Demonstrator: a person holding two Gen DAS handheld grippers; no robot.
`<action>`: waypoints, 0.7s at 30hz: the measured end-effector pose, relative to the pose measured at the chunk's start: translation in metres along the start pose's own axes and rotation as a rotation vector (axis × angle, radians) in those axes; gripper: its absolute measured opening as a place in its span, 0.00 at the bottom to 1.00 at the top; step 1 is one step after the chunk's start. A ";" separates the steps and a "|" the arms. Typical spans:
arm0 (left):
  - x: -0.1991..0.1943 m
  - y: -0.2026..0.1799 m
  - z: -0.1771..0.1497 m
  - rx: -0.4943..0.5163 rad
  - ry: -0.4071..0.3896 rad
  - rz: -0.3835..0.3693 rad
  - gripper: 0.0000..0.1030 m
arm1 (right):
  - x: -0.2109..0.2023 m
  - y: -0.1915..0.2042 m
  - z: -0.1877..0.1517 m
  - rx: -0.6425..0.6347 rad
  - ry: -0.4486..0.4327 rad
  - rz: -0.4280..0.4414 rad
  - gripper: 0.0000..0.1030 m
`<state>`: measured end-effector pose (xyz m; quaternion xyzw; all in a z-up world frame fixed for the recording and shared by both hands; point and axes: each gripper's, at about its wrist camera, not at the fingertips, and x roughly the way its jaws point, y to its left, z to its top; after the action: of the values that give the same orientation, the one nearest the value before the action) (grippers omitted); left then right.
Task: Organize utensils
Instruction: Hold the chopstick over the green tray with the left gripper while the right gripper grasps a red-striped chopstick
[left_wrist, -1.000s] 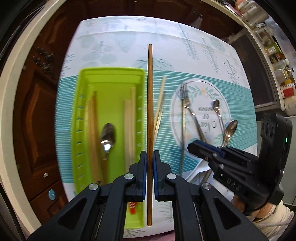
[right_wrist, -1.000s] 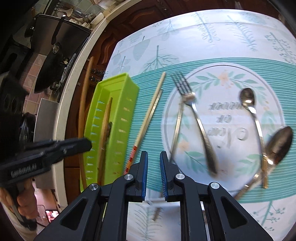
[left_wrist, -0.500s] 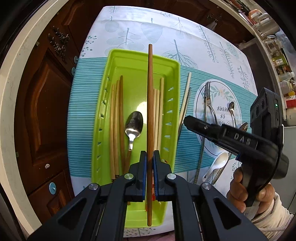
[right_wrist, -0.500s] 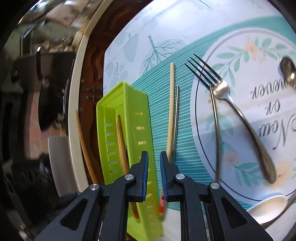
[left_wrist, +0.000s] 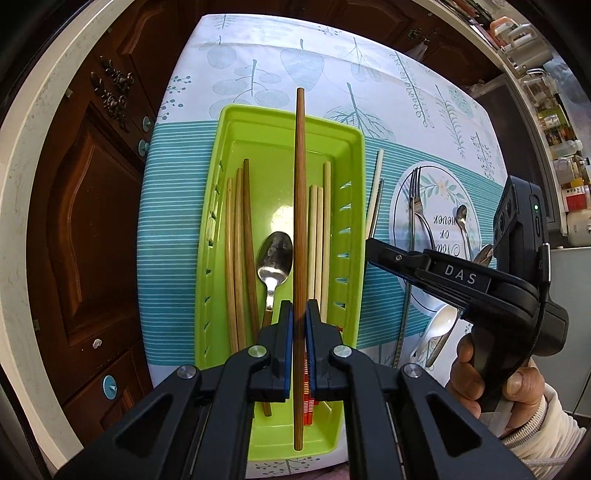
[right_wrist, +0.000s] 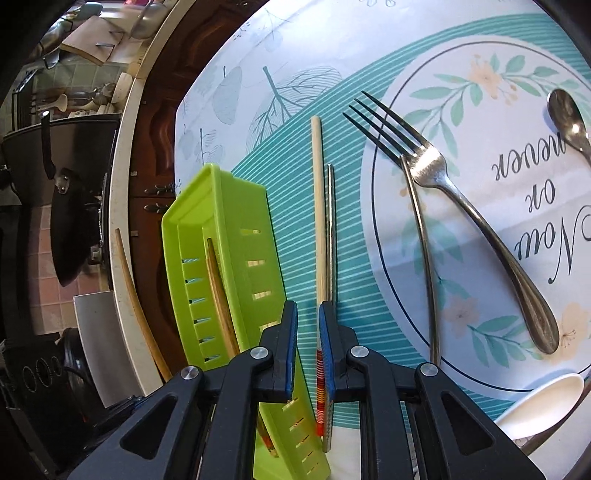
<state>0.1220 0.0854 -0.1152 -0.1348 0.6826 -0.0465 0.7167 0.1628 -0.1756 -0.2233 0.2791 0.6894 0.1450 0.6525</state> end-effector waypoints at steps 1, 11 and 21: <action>0.000 0.001 -0.001 -0.001 0.001 -0.002 0.04 | 0.001 0.002 0.000 0.002 -0.002 -0.006 0.13; 0.001 0.010 -0.003 -0.008 0.006 -0.023 0.04 | 0.019 0.032 0.007 -0.050 -0.014 -0.172 0.13; -0.003 0.018 -0.003 -0.014 0.003 -0.043 0.04 | 0.041 0.079 0.009 -0.230 -0.016 -0.475 0.13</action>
<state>0.1167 0.1030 -0.1170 -0.1541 0.6809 -0.0573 0.7137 0.1878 -0.0899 -0.2130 0.0348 0.7093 0.0628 0.7013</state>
